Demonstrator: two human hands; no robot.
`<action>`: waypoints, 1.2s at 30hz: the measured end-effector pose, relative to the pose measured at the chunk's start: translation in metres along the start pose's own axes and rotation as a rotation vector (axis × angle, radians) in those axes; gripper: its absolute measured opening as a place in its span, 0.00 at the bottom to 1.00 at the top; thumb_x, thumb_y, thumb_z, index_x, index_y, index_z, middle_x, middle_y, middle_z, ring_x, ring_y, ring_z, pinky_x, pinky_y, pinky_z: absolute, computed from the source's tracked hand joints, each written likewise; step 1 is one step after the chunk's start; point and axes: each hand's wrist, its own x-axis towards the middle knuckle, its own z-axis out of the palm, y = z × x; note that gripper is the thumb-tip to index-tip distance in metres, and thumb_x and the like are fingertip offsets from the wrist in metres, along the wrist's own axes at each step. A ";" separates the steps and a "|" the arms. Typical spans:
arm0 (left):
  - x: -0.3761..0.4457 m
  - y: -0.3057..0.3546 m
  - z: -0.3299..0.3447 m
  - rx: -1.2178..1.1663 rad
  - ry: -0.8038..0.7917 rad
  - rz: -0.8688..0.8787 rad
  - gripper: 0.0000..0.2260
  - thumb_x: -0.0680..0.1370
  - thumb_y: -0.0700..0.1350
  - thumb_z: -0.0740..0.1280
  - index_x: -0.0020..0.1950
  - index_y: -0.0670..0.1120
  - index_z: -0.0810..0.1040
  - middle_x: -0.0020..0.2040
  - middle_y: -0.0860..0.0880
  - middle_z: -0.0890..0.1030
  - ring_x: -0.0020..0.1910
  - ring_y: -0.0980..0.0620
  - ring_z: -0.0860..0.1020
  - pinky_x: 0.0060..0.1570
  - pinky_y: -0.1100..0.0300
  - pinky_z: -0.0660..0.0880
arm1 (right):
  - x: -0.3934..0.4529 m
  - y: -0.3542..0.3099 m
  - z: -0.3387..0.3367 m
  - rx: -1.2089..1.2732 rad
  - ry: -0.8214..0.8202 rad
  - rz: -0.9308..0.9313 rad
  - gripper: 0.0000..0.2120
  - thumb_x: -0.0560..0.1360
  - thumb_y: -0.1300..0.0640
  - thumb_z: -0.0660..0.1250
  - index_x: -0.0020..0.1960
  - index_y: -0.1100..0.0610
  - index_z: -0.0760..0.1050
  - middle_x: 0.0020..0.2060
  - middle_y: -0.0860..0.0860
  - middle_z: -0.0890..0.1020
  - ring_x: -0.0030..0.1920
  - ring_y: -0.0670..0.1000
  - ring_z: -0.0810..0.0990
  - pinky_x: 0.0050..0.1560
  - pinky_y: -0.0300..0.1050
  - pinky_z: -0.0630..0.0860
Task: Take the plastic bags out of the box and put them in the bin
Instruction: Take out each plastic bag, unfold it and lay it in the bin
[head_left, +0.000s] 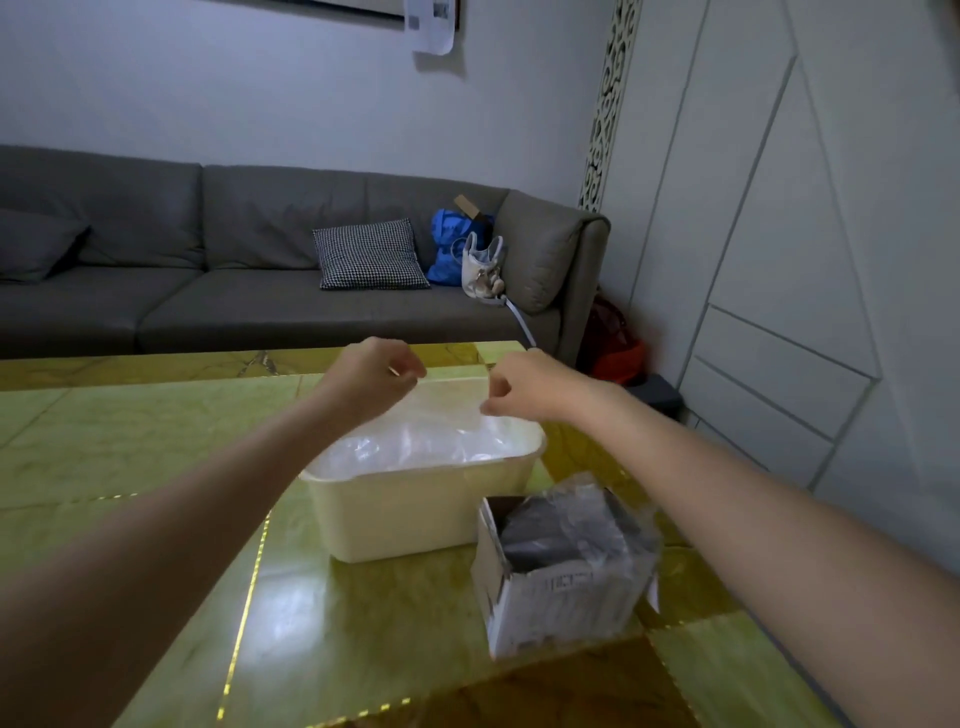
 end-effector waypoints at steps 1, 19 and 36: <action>-0.005 0.010 0.003 -0.014 -0.045 0.035 0.08 0.78 0.40 0.63 0.54 0.44 0.79 0.51 0.47 0.80 0.44 0.53 0.78 0.43 0.61 0.75 | -0.011 0.001 -0.009 -0.012 -0.024 0.012 0.17 0.75 0.47 0.67 0.50 0.62 0.80 0.46 0.55 0.82 0.45 0.53 0.80 0.42 0.43 0.74; -0.056 0.091 0.037 -0.459 -0.284 -0.088 0.04 0.76 0.41 0.67 0.48 0.42 0.78 0.35 0.48 0.76 0.21 0.63 0.73 0.25 0.70 0.71 | -0.095 0.023 -0.039 0.495 0.140 0.026 0.08 0.74 0.55 0.70 0.38 0.56 0.76 0.33 0.47 0.76 0.35 0.43 0.73 0.36 0.35 0.68; -0.056 0.079 0.006 -0.913 -0.354 -0.310 0.14 0.81 0.46 0.58 0.61 0.43 0.77 0.57 0.47 0.80 0.34 0.56 0.75 0.32 0.68 0.76 | -0.104 0.051 0.006 0.584 0.334 0.129 0.10 0.70 0.57 0.74 0.35 0.56 0.74 0.31 0.48 0.78 0.34 0.45 0.76 0.35 0.39 0.69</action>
